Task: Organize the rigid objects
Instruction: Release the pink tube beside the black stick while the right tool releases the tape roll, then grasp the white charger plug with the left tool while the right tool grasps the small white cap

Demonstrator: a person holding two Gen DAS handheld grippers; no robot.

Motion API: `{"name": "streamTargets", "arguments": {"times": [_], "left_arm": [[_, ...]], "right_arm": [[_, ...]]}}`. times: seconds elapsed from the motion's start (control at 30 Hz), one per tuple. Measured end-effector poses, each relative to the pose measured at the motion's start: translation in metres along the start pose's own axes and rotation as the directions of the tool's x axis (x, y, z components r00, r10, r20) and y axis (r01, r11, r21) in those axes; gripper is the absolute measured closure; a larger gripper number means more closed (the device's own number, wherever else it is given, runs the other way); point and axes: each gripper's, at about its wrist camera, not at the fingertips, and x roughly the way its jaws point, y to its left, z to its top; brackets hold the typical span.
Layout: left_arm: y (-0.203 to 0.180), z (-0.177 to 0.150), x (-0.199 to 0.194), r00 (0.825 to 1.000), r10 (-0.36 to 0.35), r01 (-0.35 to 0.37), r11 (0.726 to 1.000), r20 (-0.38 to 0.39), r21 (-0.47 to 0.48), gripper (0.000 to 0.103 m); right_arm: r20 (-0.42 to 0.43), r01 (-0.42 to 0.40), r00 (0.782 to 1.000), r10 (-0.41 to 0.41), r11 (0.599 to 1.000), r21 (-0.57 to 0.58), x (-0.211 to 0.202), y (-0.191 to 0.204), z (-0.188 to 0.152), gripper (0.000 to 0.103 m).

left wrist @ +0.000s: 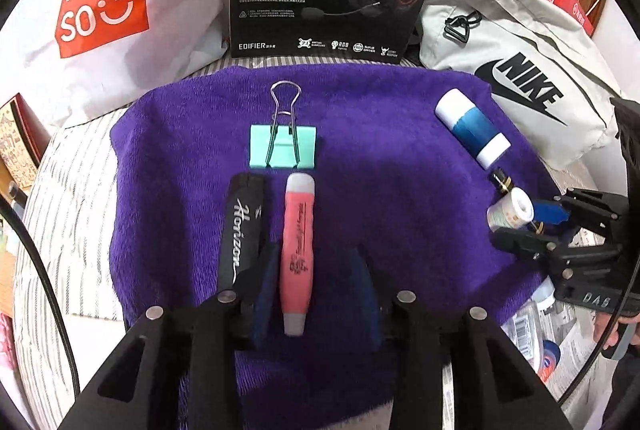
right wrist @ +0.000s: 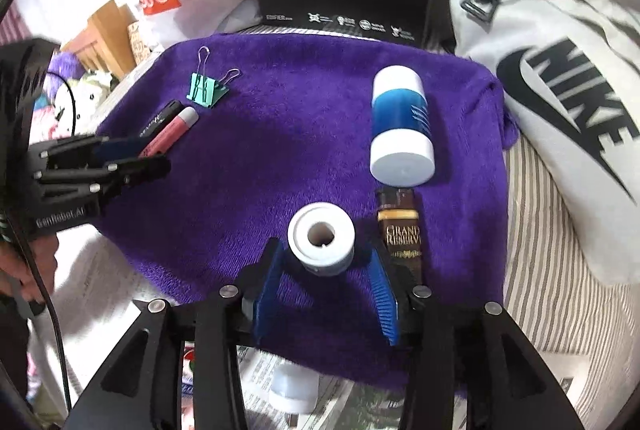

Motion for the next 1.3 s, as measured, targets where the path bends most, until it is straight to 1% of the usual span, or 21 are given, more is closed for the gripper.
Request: {"name": "streamTargets", "arguments": {"times": [0.1, 0.17, 0.23, 0.33, 0.43, 0.5, 0.53, 0.67, 0.77, 0.9, 0.97, 1.1, 1.2, 1.3], "left_arm": [[0.000, -0.004, -0.008, 1.000, 0.010, -0.010, 1.000, -0.006, -0.012, 0.067], [-0.005, -0.009, -0.025, 0.999, 0.028, -0.028, 1.000, 0.030, 0.009, 0.067], [-0.011, -0.013, -0.040, 0.998, 0.040, -0.040, 0.999, 0.048, 0.017, 0.067], [-0.026, -0.024, -0.064, 0.998, -0.007, 0.006, 1.000, 0.062, 0.017, 0.067], [-0.044, -0.036, -0.077, 0.998, -0.054, 0.053, 0.998, 0.046, 0.016, 0.067], [-0.056, -0.045, -0.079, 0.995, -0.097, 0.097, 0.995, 0.028, 0.023, 0.067], [-0.063, -0.049, -0.078, 0.994, -0.108, 0.107, 0.994, 0.019, 0.029, 0.067], [-0.085, -0.061, -0.071, 0.993, -0.114, 0.115, 0.992, -0.014, 0.050, 0.067], [-0.092, -0.063, -0.064, 0.994, -0.105, 0.106, 0.993, -0.029, 0.055, 0.067], [-0.095, -0.065, -0.050, 0.993, -0.097, 0.099, 0.994, -0.065, 0.038, 0.067], [-0.097, -0.066, -0.044, 0.995, -0.061, 0.065, 0.997, -0.075, 0.047, 0.067], [-0.100, -0.068, -0.039, 0.996, -0.039, 0.044, 0.997, -0.080, 0.069, 0.065], [-0.101, -0.070, -0.040, 0.997, 0.009, -0.001, 0.995, -0.073, 0.098, 0.065], [-0.105, -0.069, -0.037, 0.996, 0.038, -0.028, 0.992, -0.077, 0.121, 0.065]], "right_arm": [[-0.002, 0.008, 1.000, -0.008, 1.000, 0.005, -0.007, 0.000, -0.004, 0.059], [0.007, 0.026, 1.000, -0.026, 1.000, 0.005, -0.018, 0.001, -0.007, 0.059], [0.020, 0.042, 0.999, -0.042, 0.999, 0.000, -0.030, 0.003, -0.011, 0.058], [0.044, 0.058, 0.997, -0.058, 0.998, 0.013, -0.052, 0.004, -0.023, 0.055], [0.063, 0.051, 0.996, -0.055, 0.997, 0.052, -0.072, 0.002, -0.042, 0.054], [0.068, 0.046, 0.996, -0.051, 0.996, 0.077, -0.084, -0.001, -0.059, 0.054], [0.069, 0.045, 0.996, -0.051, 0.995, 0.088, -0.089, -0.003, -0.067, 0.054], [0.059, 0.035, 0.997, -0.044, 0.990, 0.135, -0.102, -0.007, -0.097, 0.054], [0.052, 0.026, 0.998, -0.035, 0.986, 0.166, -0.107, -0.009, -0.118, 0.054], [0.049, 0.007, 0.999, -0.017, 0.980, 0.197, -0.108, -0.010, -0.133, 0.054], [0.050, -0.006, 0.999, -0.005, 0.978, 0.210, -0.108, -0.010, -0.137, 0.054], [0.054, -0.018, 0.999, 0.007, 0.978, 0.207, -0.107, -0.008, -0.139, 0.054], [0.055, -0.017, 0.998, 0.006, 0.979, 0.201, -0.106, -0.007, -0.140, 0.054], [0.060, -0.035, 0.998, 0.022, 0.976, 0.213, -0.102, -0.009, -0.139, 0.054]]}}
